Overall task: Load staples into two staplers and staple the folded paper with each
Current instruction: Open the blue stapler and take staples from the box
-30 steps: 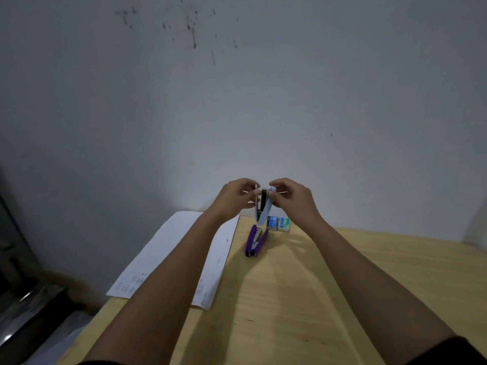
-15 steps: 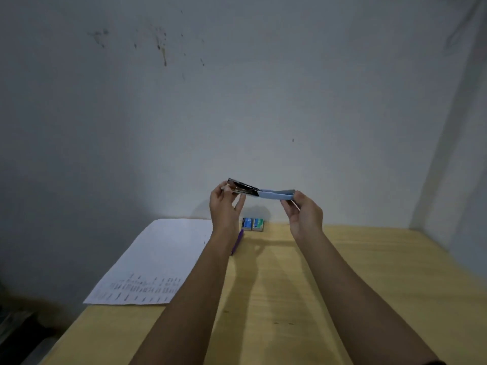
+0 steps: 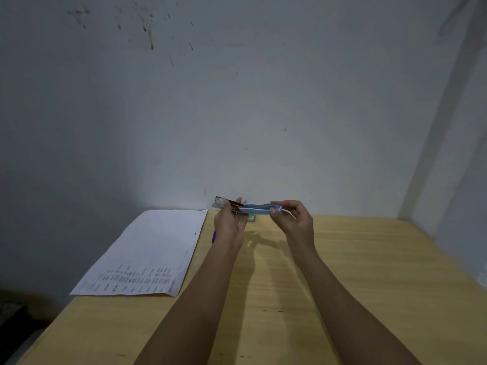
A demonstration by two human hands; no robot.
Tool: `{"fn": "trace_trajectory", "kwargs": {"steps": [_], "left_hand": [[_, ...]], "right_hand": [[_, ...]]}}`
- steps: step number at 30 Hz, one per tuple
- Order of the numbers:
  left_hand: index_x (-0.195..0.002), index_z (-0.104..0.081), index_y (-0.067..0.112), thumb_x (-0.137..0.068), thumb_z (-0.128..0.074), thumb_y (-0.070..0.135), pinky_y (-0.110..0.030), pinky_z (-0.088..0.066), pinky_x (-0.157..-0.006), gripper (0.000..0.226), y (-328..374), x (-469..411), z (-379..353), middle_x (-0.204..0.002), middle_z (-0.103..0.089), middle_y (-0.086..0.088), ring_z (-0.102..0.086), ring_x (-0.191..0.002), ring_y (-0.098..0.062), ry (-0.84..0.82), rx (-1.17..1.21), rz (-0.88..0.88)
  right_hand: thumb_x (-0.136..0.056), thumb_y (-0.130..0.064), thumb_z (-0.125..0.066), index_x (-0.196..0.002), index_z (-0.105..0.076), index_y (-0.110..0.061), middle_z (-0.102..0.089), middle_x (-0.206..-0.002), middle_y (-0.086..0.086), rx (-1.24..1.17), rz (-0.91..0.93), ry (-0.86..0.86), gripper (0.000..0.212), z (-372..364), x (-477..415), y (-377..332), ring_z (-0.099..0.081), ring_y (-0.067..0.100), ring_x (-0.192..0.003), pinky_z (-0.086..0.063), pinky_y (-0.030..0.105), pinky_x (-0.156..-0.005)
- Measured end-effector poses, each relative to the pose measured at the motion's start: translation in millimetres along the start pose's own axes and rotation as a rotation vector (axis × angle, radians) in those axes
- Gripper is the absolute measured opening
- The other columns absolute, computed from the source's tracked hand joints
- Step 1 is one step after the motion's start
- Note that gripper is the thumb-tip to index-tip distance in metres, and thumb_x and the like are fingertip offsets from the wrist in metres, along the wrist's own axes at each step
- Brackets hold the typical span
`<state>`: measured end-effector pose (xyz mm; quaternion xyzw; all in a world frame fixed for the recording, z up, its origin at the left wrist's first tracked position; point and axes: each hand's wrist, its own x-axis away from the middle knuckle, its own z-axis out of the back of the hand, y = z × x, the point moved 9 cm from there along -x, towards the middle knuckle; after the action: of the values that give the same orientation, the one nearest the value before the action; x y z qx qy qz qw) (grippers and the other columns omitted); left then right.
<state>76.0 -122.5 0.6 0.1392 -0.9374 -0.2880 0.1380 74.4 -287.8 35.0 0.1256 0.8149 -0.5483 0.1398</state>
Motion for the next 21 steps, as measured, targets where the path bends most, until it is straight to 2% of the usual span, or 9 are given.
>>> {"fn": "trace_trajectory", "kwargs": {"steps": [3, 5, 6, 8, 9, 11, 15, 19, 21], "left_hand": [[-0.112, -0.05, 0.0, -0.1, -0.04, 0.02, -0.042, -0.047, -0.091, 0.026, 3.9, -1.7, 2.4, -0.108, -0.057, -0.012, -0.057, -0.1, -0.027, 0.031, -0.073, 0.022], [-0.088, -0.052, 0.001, -0.1, -0.038, 0.019, -0.04, -0.045, -0.096, 0.025, 7.8, -4.2, 1.8, -0.1, -0.055, -0.01, -0.057, -0.095, -0.024, 0.034, -0.133, 0.035], [-0.079, -0.049, 0.006, -0.101, -0.036, 0.019, -0.034, -0.048, -0.091, 0.028, 10.8, -7.1, 1.4, -0.094, -0.053, -0.007, -0.059, -0.084, -0.019, 0.03, -0.174, 0.037], [-0.072, -0.045, 0.013, -0.099, -0.035, 0.02, -0.021, -0.051, -0.059, 0.03, 16.4, -15.0, 3.0, -0.078, -0.048, -0.001, -0.054, -0.05, -0.009, 0.024, -0.247, 0.058], [-0.072, -0.045, 0.013, -0.097, -0.036, 0.021, -0.018, -0.044, -0.045, 0.028, 17.6, -17.9, 4.1, -0.07, -0.044, 0.0, -0.048, -0.039, -0.008, 0.014, -0.269, 0.081], [-0.079, -0.05, 0.011, -0.095, -0.036, 0.023, -0.014, -0.035, -0.035, 0.024, 21.2, -19.9, 4.5, -0.061, -0.04, 0.002, -0.04, -0.032, -0.007, -0.015, -0.348, 0.096], [-0.086, -0.056, 0.009, -0.094, -0.034, 0.026, -0.018, -0.03, -0.037, 0.029, 17.5, -6.7, -4.1, -0.057, -0.04, 0.003, -0.036, -0.037, -0.007, -0.144, -0.656, 0.093], [-0.079, -0.053, 0.01, -0.096, -0.031, 0.031, -0.021, -0.027, -0.042, 0.035, 10.2, 5.7, -11.2, -0.058, -0.039, 0.002, -0.033, -0.041, -0.011, -0.215, -1.02, 0.005], [-0.074, -0.051, 0.012, -0.096, -0.033, 0.035, -0.023, -0.024, -0.045, 0.036, 8.0, 7.4, -13.1, -0.06, -0.038, 0.0, -0.031, -0.044, -0.014, -0.244, -1.162, -0.061]], "right_hand": [[-0.071, 0.006, -0.074, -0.08, -0.06, -0.009, -0.07, -0.092, 0.009, 0.2, 0.098, -0.125, 0.021, -10.0, 6.9, -6.2, -0.068, 0.015, -0.087, -0.054, 0.023, -0.077], [-0.068, 0.004, -0.077, -0.078, -0.062, -0.006, -0.071, -0.09, 0.008, 0.246, 0.104, -0.222, 0.021, -17.6, 14.1, -4.6, -0.069, 0.016, -0.09, -0.055, 0.023, -0.075], [-0.067, 0.001, -0.078, -0.077, -0.063, -0.006, -0.072, -0.09, 0.009, 0.247, 0.088, -0.268, 0.019, -20.4, 17.3, -2.6, -0.07, 0.017, -0.091, -0.056, 0.024, -0.074], [-0.071, -0.009, -0.078, -0.077, -0.067, -0.01, -0.073, -0.088, 0.009, 0.244, 0.064, -0.308, 0.013, -21.8, 20.2, -0.7, -0.07, 0.021, -0.091, -0.057, 0.027, -0.075], [-0.073, -0.016, -0.075, -0.078, -0.068, -0.011, -0.073, -0.087, 0.009, 0.219, 0.048, -0.293, 0.01, -19.6, 20.1, -1.2, -0.07, 0.022, -0.089, -0.057, 0.029, -0.075], [-0.08, -0.023, -0.067, -0.081, -0.068, -0.01, -0.072, -0.088, 0.011, 0.127, -0.014, -0.198, 0.014, -9.9, 15.9, 1.0, -0.069, 0.021, -0.088, -0.057, 0.03, -0.073], [-0.093, -0.023, -0.053, -0.097, -0.063, -0.004, -0.069, -0.1, 0.014, -0.016, -0.228, 0.007, 0.022, 6.1, 3.9, 26.0, -0.067, 0.021, -0.096, -0.059, 0.029, -0.077], [-0.096, -0.033, -0.047, -0.106, -0.055, -0.005, -0.067, -0.098, 0.007, -0.238, -0.477, 0.134, 0.031, 2.5, 2.5, 61.2, -0.063, 0.019, -0.095, -0.053, 0.029, -0.082], [-0.096, -0.037, -0.043, -0.108, -0.052, -0.006, -0.065, -0.104, 0.007, -0.361, -0.562, 0.18, 0.035, 0.2, 5.2, 72.8, -0.06, 0.022, -0.103, -0.048, 0.03, -0.088]]}}
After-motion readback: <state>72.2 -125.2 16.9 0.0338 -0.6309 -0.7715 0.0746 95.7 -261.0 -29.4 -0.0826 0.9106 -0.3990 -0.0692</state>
